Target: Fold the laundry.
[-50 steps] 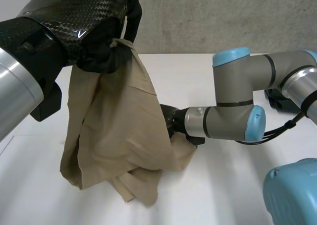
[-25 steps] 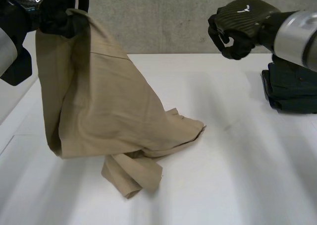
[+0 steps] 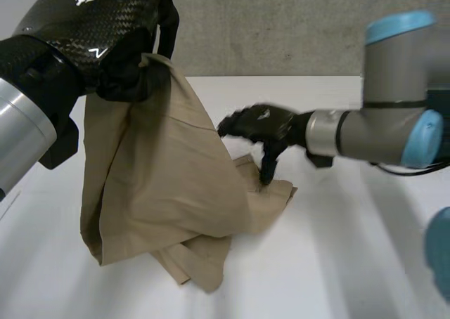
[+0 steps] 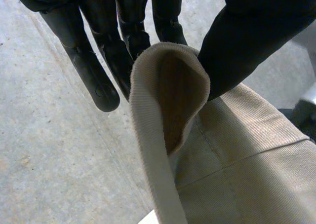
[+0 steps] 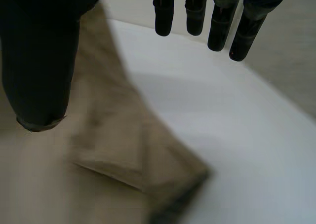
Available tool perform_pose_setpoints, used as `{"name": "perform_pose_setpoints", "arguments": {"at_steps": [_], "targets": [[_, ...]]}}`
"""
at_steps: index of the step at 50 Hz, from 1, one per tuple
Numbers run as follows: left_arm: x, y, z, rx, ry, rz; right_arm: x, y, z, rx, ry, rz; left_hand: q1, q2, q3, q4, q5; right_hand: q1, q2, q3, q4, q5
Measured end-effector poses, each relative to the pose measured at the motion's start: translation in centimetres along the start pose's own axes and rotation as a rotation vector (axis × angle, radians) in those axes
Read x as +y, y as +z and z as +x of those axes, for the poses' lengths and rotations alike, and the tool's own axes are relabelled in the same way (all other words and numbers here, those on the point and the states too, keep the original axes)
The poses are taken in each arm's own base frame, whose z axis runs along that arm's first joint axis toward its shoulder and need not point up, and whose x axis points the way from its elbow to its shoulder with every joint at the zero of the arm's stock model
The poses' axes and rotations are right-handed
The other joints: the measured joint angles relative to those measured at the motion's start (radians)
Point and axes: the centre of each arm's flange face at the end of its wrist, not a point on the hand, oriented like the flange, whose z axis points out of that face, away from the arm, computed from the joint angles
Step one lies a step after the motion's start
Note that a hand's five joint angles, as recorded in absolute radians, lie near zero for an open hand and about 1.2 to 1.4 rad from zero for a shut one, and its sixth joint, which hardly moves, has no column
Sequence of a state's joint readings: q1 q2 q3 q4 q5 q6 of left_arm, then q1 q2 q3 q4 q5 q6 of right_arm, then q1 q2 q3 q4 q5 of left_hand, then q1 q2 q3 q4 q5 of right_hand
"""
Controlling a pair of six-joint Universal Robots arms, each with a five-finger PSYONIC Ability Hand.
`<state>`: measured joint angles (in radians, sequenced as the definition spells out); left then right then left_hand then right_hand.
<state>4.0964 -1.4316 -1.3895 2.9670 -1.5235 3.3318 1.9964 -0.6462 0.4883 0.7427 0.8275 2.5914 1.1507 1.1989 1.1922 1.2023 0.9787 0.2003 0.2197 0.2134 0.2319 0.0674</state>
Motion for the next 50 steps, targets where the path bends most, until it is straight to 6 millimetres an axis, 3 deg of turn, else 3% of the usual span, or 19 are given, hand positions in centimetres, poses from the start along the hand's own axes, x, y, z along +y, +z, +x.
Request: {"name": "perform_pose_setpoints", "arguments": {"at_steps": [8,12,13,15,16,20,27,32,36,43,49,50], "targets": [[0.5,0.2,0.0,0.002,0.0,-0.013,2.2,2.8,-4.4,-0.209,0.053,-0.049,0.0,0.0,0.0,0.0,0.0,0.0,0.0,0.0,0.0,0.0],[0.6,0.3,0.0,0.002,0.001,-0.016,3.0,3.6,-5.5,-0.241,0.049,-0.066,0.0,0.0,0.0,0.0,0.0,0.08,0.079,0.084,0.067,0.068],[0.6,0.4,0.0,0.002,0.001,-0.016,3.2,3.9,-5.8,-0.247,0.043,-0.067,0.0,0.0,0.0,0.0,0.0,0.309,0.418,0.417,0.397,0.379],[0.6,0.4,0.0,0.002,0.001,-0.015,3.2,4.0,-5.8,-0.247,0.04,-0.066,0.0,0.0,0.0,0.0,0.0,0.309,0.418,0.417,0.397,0.379],[0.5,0.4,0.0,0.001,0.001,-0.013,2.8,4.2,-5.6,-0.227,0.019,-0.048,0.0,0.0,0.0,0.0,0.0,0.627,0.855,0.847,0.83,0.786],[0.3,0.5,-0.1,-0.003,0.002,-0.007,0.6,3.9,-4.2,-0.137,-0.022,0.01,0.0,0.0,0.0,0.0,0.0,0.773,0.957,0.966,0.95,0.916],[-0.2,0.8,-0.6,-0.025,0.005,0.017,-5.0,0.0,1.1,0.159,-0.064,0.147,0.0,0.0,0.0,0.0,0.0,0.797,0.957,0.968,0.955,0.926],[-0.5,1.1,-1.6,-0.059,0.011,0.03,-7.8,-5.2,4.5,0.357,-0.075,0.186,0.0,0.0,0.0,0.0,0.0,0.802,0.957,0.968,0.956,0.934],[-0.5,1.3,-2.4,-0.087,0.015,0.032,-8.7,-8.0,4.4,0.408,-0.075,0.18,0.0,0.0,0.0,0.0,0.0,0.802,0.957,0.968,0.956,0.935],[-0.2,1.3,-3.1,-0.111,0.015,0.023,-10.1,-13.5,1.2,0.48,-0.111,0.205,0.0,0.0,0.0,0.0,0.0,0.802,0.957,0.968,0.956,0.935],[-0.1,1.2,-2.8,-0.099,0.011,0.017,-10.0,-15.3,-0.3,0.505,-0.12,0.218,0.0,0.0,0.0,0.0,0.0,0.802,0.957,0.968,0.956,0.935],[0.0,1.1,-2.5,-0.09,0.01,0.014,-9.5,-15.0,-0.3,0.497,-0.107,0.204,0.0,0.0,0.0,0.0,0.0,0.625,0.795,0.806,0.795,0.779]]}}
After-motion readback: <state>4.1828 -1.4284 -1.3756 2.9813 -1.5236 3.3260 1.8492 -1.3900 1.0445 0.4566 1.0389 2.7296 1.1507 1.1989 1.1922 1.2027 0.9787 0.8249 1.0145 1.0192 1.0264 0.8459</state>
